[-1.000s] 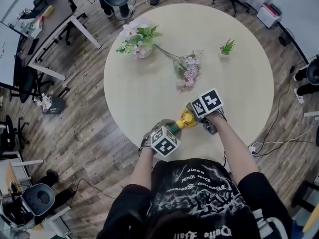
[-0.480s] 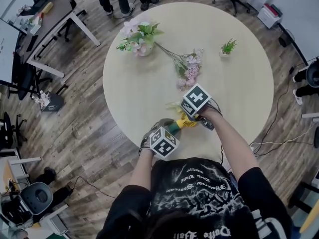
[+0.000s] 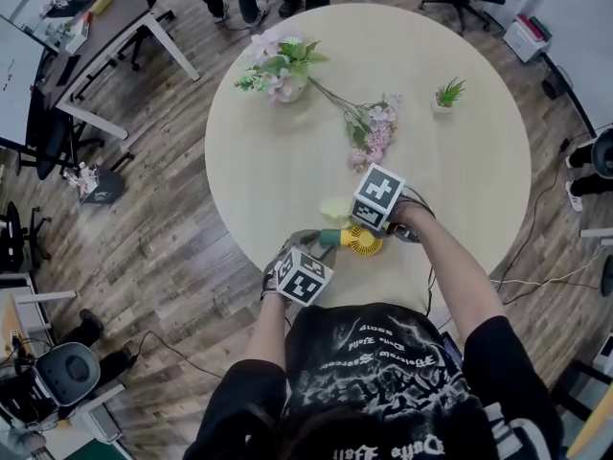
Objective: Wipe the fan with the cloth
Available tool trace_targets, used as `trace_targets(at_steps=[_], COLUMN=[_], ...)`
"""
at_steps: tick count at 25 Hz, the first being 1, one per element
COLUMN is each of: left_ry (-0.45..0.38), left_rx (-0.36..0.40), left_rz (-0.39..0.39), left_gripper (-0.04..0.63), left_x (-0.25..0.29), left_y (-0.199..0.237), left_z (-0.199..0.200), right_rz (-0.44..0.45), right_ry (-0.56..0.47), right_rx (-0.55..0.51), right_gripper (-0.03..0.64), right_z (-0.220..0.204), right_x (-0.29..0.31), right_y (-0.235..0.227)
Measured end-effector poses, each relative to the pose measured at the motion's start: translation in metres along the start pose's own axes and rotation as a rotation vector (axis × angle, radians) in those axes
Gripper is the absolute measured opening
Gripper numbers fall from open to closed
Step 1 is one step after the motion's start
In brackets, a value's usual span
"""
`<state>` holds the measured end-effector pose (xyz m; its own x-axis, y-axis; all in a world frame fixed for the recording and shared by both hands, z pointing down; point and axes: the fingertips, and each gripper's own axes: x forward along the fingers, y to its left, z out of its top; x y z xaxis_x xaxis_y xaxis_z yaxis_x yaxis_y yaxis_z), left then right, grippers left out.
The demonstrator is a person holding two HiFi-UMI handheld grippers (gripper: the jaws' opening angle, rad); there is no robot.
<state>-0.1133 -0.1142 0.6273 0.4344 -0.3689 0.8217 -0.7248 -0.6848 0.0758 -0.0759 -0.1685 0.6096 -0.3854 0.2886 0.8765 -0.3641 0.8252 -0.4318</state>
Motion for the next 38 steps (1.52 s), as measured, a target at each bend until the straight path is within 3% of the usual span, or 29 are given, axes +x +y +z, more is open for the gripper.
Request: trace_targets(at_steps=[4,13,19,27,34,38], left_ry=[0.011,0.015,0.011,0.001,0.003,0.0], left_rx=[-0.006,-0.022,-0.023,-0.022,-0.024,-0.043], left_rz=[-0.003,0.006,0.008,0.019,0.026,0.042], left_gripper=[0.207,0.207,0.207,0.207,0.207,0.207], left_x=[0.0,0.005,0.002,0.001,0.003,0.002], left_y=[0.0,0.004,0.003,0.003,0.001,0.001], left_z=[0.001,0.0,-0.002,-0.002,-0.003,-0.002], right_rz=[0.056,0.087,0.107,0.185,0.263,0.271], right_ry=[0.105,-0.071,-0.112,-0.111,-0.208,-0.25], right_rx=[-0.13,0.018,0.027,0.154,0.44,0.47], right_gripper=[0.032,0.032,0.032,0.032,0.032,0.032], right_z=[0.004,0.044,0.051,0.033,0.014,0.002], right_x=[0.012,0.026,0.03,0.032,0.028,0.023], right_y=[0.024,0.038,0.061,0.077,0.072,0.072])
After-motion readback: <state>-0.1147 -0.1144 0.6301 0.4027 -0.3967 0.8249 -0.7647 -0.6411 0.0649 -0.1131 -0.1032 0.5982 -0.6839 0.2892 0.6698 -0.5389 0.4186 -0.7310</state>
